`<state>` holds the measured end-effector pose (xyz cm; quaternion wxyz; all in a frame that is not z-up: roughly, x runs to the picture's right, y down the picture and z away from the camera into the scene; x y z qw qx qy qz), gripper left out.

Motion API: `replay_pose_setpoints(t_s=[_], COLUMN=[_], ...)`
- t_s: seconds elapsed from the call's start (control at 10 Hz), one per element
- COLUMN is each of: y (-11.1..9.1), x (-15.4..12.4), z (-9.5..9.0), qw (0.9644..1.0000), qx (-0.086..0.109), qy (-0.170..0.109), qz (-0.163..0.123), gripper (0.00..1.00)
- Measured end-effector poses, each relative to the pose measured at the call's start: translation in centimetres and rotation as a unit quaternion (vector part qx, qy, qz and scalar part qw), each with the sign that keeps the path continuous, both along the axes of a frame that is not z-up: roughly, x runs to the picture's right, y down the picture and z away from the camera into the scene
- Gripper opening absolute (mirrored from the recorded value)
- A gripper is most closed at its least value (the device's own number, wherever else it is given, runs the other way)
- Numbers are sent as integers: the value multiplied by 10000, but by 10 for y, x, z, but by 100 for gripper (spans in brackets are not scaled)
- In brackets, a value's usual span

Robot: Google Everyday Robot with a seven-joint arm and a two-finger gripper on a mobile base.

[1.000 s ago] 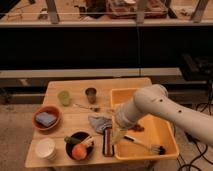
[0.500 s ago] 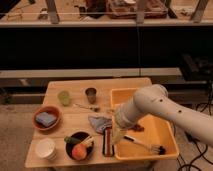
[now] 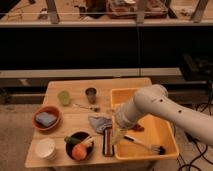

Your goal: Place apple in plastic cup

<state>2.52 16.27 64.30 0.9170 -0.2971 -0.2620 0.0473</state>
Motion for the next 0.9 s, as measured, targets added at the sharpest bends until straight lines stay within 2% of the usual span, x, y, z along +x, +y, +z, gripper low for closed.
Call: replay_pose_setpoints(t_s=[0.2, 0.4, 0.7, 0.8, 0.9], y=[0, 7, 31, 40, 56], x=[-1, -13, -67, -82, -99], z=[0, -9, -22, -24, -22], qw=[10000, 9997, 9970, 9959, 9940], qx=[2, 61, 49, 5, -124], qy=[-3, -80, -201, -253, -377], qz=[-9, -242, -741, -873, -1017], gripper=[80, 80, 80, 80, 80])
